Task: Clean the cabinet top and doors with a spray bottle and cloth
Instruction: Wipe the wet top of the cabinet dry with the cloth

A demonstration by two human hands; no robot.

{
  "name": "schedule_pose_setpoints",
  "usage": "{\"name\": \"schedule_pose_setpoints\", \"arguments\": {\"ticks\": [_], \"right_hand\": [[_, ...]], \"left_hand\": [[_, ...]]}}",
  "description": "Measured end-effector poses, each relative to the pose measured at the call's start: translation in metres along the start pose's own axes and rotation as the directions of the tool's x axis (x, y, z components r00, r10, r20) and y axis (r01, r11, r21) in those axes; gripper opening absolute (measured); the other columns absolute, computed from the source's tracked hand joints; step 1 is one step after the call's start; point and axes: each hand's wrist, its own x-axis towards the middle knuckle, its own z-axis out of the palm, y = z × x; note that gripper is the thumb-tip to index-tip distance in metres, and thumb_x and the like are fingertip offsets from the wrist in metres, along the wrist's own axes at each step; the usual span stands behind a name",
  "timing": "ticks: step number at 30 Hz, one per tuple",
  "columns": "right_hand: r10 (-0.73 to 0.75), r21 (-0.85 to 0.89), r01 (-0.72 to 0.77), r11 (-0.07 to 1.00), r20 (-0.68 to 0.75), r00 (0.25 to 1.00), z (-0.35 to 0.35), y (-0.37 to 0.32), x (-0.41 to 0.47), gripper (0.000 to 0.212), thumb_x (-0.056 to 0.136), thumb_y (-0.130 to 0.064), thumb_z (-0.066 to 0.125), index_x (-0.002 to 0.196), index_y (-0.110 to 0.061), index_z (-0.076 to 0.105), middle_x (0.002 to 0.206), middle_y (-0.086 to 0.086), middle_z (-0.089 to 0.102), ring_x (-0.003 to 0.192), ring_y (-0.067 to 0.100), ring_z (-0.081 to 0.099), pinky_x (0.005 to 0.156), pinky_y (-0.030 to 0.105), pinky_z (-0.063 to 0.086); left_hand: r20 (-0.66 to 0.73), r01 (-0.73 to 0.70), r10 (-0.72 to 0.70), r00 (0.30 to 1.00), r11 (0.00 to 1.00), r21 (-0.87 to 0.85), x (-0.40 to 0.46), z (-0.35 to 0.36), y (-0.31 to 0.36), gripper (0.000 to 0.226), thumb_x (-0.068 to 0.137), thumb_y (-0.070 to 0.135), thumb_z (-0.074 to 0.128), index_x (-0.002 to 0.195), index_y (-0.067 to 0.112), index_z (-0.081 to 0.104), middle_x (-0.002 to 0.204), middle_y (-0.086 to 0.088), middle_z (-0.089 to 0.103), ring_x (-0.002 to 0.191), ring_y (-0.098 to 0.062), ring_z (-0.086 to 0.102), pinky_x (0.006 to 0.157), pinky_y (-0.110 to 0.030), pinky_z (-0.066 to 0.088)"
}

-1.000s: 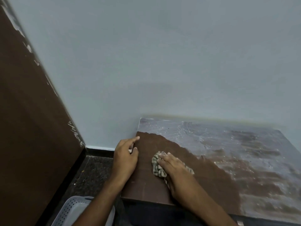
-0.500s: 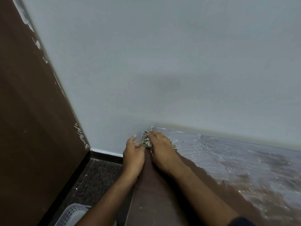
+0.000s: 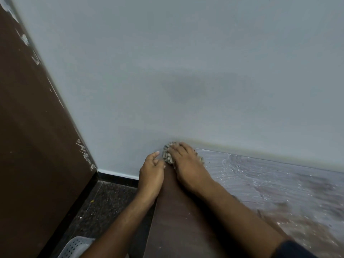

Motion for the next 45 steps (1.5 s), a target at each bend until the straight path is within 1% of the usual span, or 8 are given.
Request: {"name": "schedule_pose_setpoints", "arguments": {"ticks": [8,13,18,24,31,36,42,45], "right_hand": [[0.088,-0.003,-0.089,0.996,-0.086,0.992,0.005,0.013,0.025,0.043,0.095,-0.01,0.047,0.138,-0.012,0.052,0.146,0.006,0.041,0.125,0.027,0.037,0.109,0.038,0.038],[-0.051,0.102,0.052,0.993,-0.012,0.999,0.001,0.017,0.002,0.049,0.092,-0.008,0.05,0.14,-0.019,0.053,0.144,0.0,0.048,0.125,0.021,0.038,0.107,0.023,0.031],[0.028,0.093,-0.026,0.995,-0.021,0.999,0.001,0.028,0.031,0.05,0.089,-0.001,0.048,0.137,-0.015,0.056,0.143,0.005,0.051,0.12,0.029,0.042,0.107,0.038,0.038],[0.001,0.178,0.003,0.984,-0.019,1.0,0.001,0.013,-0.022,0.047,0.094,-0.013,0.052,0.14,-0.021,0.055,0.148,0.0,0.049,0.13,0.022,0.041,0.109,0.022,0.026],[-0.03,0.181,0.032,0.983,-0.012,0.999,-0.015,0.027,-0.073,0.043,0.097,-0.026,0.048,0.14,-0.025,0.055,0.144,-0.004,0.053,0.131,0.008,0.043,0.114,0.017,0.025],[0.196,0.135,-0.178,0.975,-0.134,0.971,-0.023,0.052,-0.017,0.048,0.091,-0.007,0.054,0.137,-0.018,0.058,0.14,0.0,0.058,0.128,0.02,0.051,0.112,0.033,0.039],[0.12,0.033,-0.117,0.993,-0.102,0.988,-0.022,0.024,-0.066,0.057,0.086,0.001,0.056,0.14,-0.015,0.053,0.145,0.001,0.051,0.128,0.023,0.045,0.108,0.025,0.033],[0.224,-0.007,-0.226,0.974,-0.129,0.966,-0.024,0.042,-0.045,0.055,0.09,0.0,0.05,0.143,-0.014,0.049,0.149,0.0,0.046,0.128,0.023,0.04,0.107,0.03,0.037]], "left_hand": [[0.019,-0.212,0.214,0.977,0.946,0.246,-0.001,0.013,-0.003,0.036,0.094,0.005,0.049,0.126,0.012,0.064,0.122,-0.004,0.064,0.111,-0.012,0.058,0.09,-0.007,0.032],[-0.049,-0.156,0.169,0.984,0.967,0.2,0.007,0.012,-0.007,0.024,0.092,0.009,0.056,0.109,0.013,0.073,0.109,-0.002,0.072,0.105,-0.019,0.064,0.089,-0.023,0.043],[-0.01,-0.122,0.124,0.992,0.983,0.134,0.002,0.005,0.003,0.026,0.093,0.016,0.057,0.114,0.019,0.073,0.112,0.007,0.072,0.108,-0.011,0.064,0.097,-0.031,0.049],[-0.083,-0.204,0.221,0.972,0.963,0.176,-0.004,-0.002,0.006,0.03,0.093,0.009,0.053,0.119,0.015,0.068,0.117,0.002,0.069,0.104,-0.008,0.06,0.09,-0.019,0.042],[0.14,-0.559,0.585,0.799,0.635,0.533,-0.008,0.015,0.002,0.023,0.092,0.018,0.055,0.112,0.016,0.066,0.111,0.003,0.057,0.106,-0.015,0.052,0.091,-0.027,0.046],[0.179,-0.528,0.557,0.811,0.567,0.632,-0.011,0.022,0.01,0.028,0.091,0.027,0.054,0.117,0.019,0.063,0.118,0.001,0.055,0.108,-0.019,0.051,0.09,-0.034,0.048],[0.175,-0.507,0.55,0.817,0.539,0.673,-0.01,0.032,0.013,0.035,0.09,0.029,0.053,0.123,0.019,0.06,0.124,-0.001,0.051,0.11,-0.02,0.05,0.088,-0.034,0.049],[0.154,-0.488,0.546,0.824,0.544,0.683,-0.007,0.035,0.014,0.037,0.09,0.03,0.053,0.124,0.016,0.06,0.125,-0.003,0.052,0.111,-0.021,0.05,0.089,-0.034,0.049]]}}
